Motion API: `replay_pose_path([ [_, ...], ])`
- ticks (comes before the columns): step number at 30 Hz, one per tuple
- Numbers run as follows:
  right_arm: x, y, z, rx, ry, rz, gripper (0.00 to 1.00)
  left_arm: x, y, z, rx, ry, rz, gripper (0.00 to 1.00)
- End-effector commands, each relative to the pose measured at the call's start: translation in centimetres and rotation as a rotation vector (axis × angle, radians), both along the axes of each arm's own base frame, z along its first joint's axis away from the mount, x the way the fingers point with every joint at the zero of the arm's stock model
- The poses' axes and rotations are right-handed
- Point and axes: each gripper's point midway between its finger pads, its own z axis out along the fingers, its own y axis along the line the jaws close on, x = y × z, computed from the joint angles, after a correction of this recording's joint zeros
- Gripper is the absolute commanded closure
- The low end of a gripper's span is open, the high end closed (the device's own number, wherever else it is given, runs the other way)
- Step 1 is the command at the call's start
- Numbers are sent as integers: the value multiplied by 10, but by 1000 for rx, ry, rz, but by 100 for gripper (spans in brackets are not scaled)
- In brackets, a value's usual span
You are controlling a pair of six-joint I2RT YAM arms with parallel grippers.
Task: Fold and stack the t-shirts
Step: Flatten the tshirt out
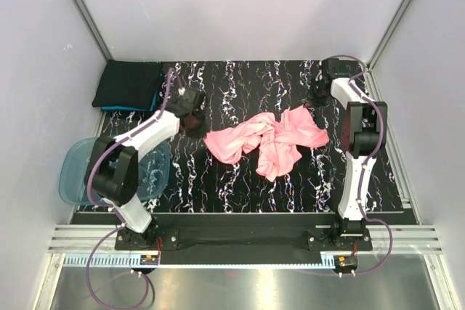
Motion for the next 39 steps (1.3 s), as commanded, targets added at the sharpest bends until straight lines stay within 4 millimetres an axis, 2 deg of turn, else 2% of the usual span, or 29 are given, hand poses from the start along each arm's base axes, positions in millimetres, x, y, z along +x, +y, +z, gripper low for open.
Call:
replay_pose_path([
  [1, 24, -17, 140, -58, -292, -102, 100, 46, 30, 96, 33, -249, 58, 100],
  [2, 22, -20, 165, -57, -345, -134, 100, 52, 43, 128, 28, -326, 88, 100],
  [3, 17, -32, 221, -88, -472, -198, 100, 54, 57, 149, 60, -373, 123, 100],
  [4, 10, -39, 246, -103, -531, -239, 100, 56, 67, 168, 79, -421, 135, 100],
  [5, 2, -46, 266, -124, -579, -276, 100, 60, 75, 205, 72, -505, 165, 100],
  [6, -12, -56, 316, -145, -707, -323, 100, 56, 83, 226, 76, -550, 180, 100],
  [7, -22, -60, 338, -156, -762, -339, 100, 54, 89, 244, 88, -593, 182, 100],
  [8, -41, -64, 365, -174, -828, -354, 100, 53, 91, 263, 84, -636, 185, 100],
  [9, -50, -72, 381, -197, -871, -386, 100, 49, 94, 278, 89, -671, 179, 100],
  [11, -65, -77, 396, -224, -906, -405, 100, 45, 97, 292, 90, -705, 179, 100],
  [12, -75, -77, 411, -222, -945, -408, 100, 43, 99, 300, 91, -724, 185, 100],
  [16, -93, -76, 428, -217, -991, -399, 100, 32, 105, 319, 91, -772, 193, 100],
  [21, -114, -83, 446, -246, -1027, -420, 100, 23, 107, 331, 85, -791, 183, 100],
  [23, -126, -83, 461, -253, -1060, -417, 100, 14, 109, 343, 72, -822, 180, 100],
  [26, -145, -85, 479, -253, -1091, -431, 100, 1, 100, 364, -1, -888, 131, 100],
  [27, -162, -83, 494, -242, -1134, -425, 100, -12, 94, 383, -60, -945, 104, 100],
  [28, -171, -82, 501, -234, -1157, -423, 100, -21, 92, 392, -90, -975, 92, 100],
  [29, -194, -80, 520, -213, -1213, -426, 100, -28, 90, 397, -119, -996, 78, 100],
  [30, -206, -77, 528, -198, -1239, -414, 100, -46, 86, 418, -188, -1062, 54, 100],
  [31, -219, -76, 537, -186, -1267, -410, 100, -55, 84, 425, -221, -1086, 39, 100],
  [32, -247, -73, 554, -168, -1325, -404, 100, -62, 81, 431, -254, -1111, 23, 100],
  [33, -263, -73, 563, -159, -1357, -405, 100, -75, 74, 438, -311, -1126, -13, 100],
  [35, -297, -74, 580, -141, -1422, -421, 100, -102, 73, 452, -374, -1178, -43, 100],
  [36, -330, -74, 593, -129, -1486, -432, 100, -111, 68, 454, -416, -1187, -75, 100],
  [37, -347, -74, 599, -121, -1523, -437, 100, -117, 66, 455, -437, -1194, -90, 100],
  [38, -364, -75, 605, -112, -1557, -443, 100, -133, 68, 461, -461, -1226, -103, 100],
  [39, -394, -76, 612, -103, -1610, -457, 100, -139, 67, 461, -477, -1230, -115, 100],
])
